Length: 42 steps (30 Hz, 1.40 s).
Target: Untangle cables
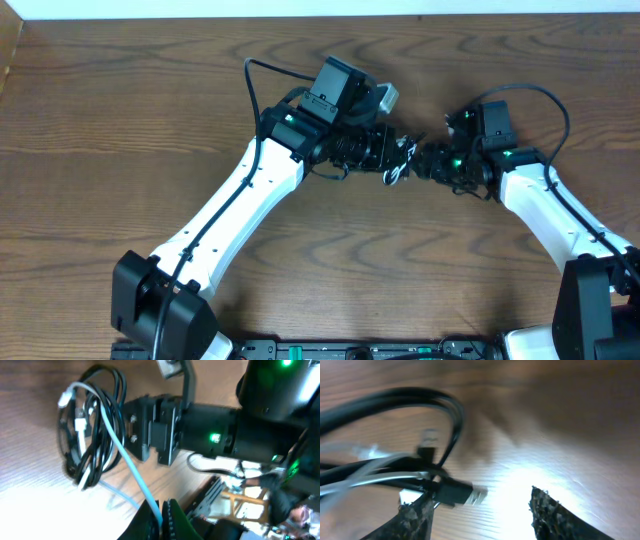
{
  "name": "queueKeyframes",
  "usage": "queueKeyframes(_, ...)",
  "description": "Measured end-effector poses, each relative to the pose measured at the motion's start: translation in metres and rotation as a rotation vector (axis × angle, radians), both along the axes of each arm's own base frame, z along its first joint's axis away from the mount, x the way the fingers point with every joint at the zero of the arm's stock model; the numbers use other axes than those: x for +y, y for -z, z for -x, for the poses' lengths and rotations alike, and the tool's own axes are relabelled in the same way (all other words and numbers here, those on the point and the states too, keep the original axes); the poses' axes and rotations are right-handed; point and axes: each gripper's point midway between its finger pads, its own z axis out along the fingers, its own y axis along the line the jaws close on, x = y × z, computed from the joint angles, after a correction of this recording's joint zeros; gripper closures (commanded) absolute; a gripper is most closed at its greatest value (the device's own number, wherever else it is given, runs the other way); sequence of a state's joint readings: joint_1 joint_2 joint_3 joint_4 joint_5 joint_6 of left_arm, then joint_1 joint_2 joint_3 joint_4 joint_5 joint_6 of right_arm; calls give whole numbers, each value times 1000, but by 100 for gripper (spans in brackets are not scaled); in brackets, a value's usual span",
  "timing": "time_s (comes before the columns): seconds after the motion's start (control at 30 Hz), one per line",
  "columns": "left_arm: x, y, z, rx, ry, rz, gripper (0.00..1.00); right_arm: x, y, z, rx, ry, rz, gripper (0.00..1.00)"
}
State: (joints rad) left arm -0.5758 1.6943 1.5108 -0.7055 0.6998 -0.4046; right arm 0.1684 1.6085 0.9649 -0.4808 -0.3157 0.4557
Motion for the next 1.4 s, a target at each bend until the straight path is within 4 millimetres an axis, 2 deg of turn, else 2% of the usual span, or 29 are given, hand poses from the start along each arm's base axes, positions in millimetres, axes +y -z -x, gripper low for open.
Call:
queueKeyframes(0.13,18,19,3,-21,-1,-127,93,-19,10,7,49,69,94,51)
queueKeyframes(0.23,36,32,-5,-59,-40,-244,93,-25,12,9,59,84,121,52)
queueKeyframes(0.33,44,38,-12,-94,-60,-299,93,-25,12,10,61,78,123,49)
queueKeyframes(0.43,47,43,-16,-107,-68,-331,92,-18,10,9,48,42,98,42)
queueKeyframes(0.6,45,64,-13,-86,-45,-380,93,-1,4,10,33,-33,5,39)
queueKeyframes(0.73,36,76,-17,-110,-17,-386,93,-9,-2,8,31,-17,-50,37)
queueKeyframes(0.8,32,72,-24,-140,-21,-363,92,-22,-9,4,18,19,-63,36)
queueKeyframes(0.9,20,57,-35,-188,-16,-286,93,-46,-22,1,-12,84,-73,35)
queueKeyframes(1.03,-7,20,-42,-261,27,-117,93,-71,-36,-1,-55,123,-85,35)
queueKeyframes(1.13,-20,-10,-26,-261,97,13,93,-82,-36,4,-45,134,-88,34)
queueKeyframes(1.23,-27,-25,-5,-206,169,101,93,-85,-36,7,-44,119,-86,34)
queueKeyframes(1.33,-19,-14,10,-133,190,57,92,-85,-36,7,-47,105,-81,33)
queueKeyframes(1.37,-14,-7,11,-120,184,19,90,-84,-36,7,-51,100,-80,33)
queueKeyframes(1.4,-7,3,10,-118,167,-33,83,-84,-36,7,-52,98,-79,32)
